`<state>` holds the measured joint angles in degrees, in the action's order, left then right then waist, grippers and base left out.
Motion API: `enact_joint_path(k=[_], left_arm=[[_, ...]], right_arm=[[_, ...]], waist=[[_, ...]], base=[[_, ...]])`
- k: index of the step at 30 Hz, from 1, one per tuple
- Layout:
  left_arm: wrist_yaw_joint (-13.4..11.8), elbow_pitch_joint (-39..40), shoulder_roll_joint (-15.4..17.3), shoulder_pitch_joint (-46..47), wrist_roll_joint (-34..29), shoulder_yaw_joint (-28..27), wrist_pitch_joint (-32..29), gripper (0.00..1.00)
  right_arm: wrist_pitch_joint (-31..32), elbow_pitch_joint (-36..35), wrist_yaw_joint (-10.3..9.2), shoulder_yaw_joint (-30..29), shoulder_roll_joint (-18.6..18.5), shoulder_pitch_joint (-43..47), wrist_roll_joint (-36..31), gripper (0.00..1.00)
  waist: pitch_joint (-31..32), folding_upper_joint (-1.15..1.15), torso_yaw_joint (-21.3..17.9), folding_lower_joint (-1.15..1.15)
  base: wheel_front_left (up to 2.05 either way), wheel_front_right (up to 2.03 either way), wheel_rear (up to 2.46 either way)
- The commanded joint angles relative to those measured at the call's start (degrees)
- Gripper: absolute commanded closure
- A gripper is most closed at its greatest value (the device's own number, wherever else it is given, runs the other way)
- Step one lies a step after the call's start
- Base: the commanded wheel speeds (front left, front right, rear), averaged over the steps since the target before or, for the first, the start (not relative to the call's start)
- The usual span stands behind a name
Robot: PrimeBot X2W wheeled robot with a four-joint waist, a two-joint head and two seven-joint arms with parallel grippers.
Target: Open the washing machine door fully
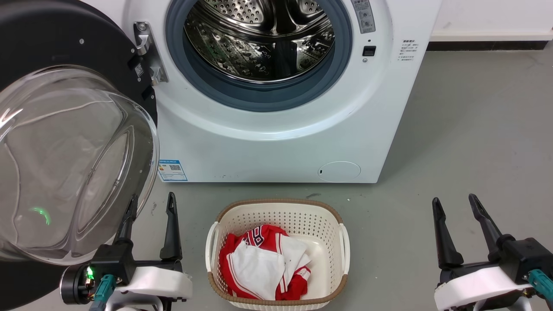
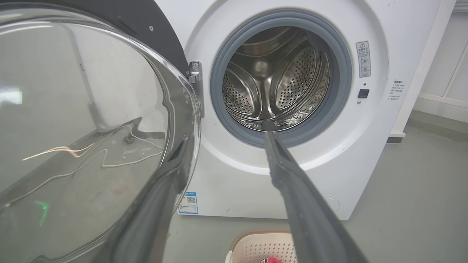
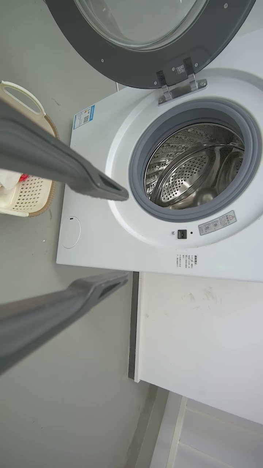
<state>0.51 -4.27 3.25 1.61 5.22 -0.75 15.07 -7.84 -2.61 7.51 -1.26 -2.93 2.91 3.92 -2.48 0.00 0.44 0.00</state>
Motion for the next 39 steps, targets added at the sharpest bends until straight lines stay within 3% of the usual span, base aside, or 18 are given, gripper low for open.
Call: enact_joint_path(k=[1, 5, 6, 9, 39], left_arm=[[0.2, 0.1, -0.1, 0.3, -0.3, -0.2, 0.1, 0.00], [0.2, 0.3, -0.1, 0.0, -0.3, -0.3, 0.1, 0.00], [0.0, 0.1, -0.1, 0.0, 0.0, -0.2, 0.0, 1.00], [0.1, -1.5, -0.2, -0.1, 0.9, -0.3, -0.6, 1.00], [2.6, -4.3, -0.2, 1.7, 32.6, -2.3, -8.3, 1.00]], right_arm=[[-0.2, 0.1, -0.04, 0.1, 0.1, 0.2, 0.0, 0.00], [-0.2, 0.2, -0.04, 0.1, 0.1, 0.2, 0.1, 0.00], [0.0, 0.1, 0.00, 0.1, 0.0, 0.0, 0.1, 1.00], [0.1, 1.2, 0.00, 0.3, 0.0, 0.7, 1.0, 1.00], [3.6, 6.8, -0.01, 0.4, -1.7, -3.1, 35.1, 1.00]], waist=[[0.1, 0.00, 0.0, 0.00], [0.0, 0.00, -0.1, 0.00], [0.0, 0.00, -0.1, 0.00], [0.0, 0.00, -0.1, 0.00], [0.6, 0.00, -0.2, 0.00]], base=[[0.00, 0.00, 0.00], [0.00, 0.00, 0.00], [0.00, 0.00, 0.00], [0.00, 0.00, 0.00], [0.00, 0.00, 0.00]])
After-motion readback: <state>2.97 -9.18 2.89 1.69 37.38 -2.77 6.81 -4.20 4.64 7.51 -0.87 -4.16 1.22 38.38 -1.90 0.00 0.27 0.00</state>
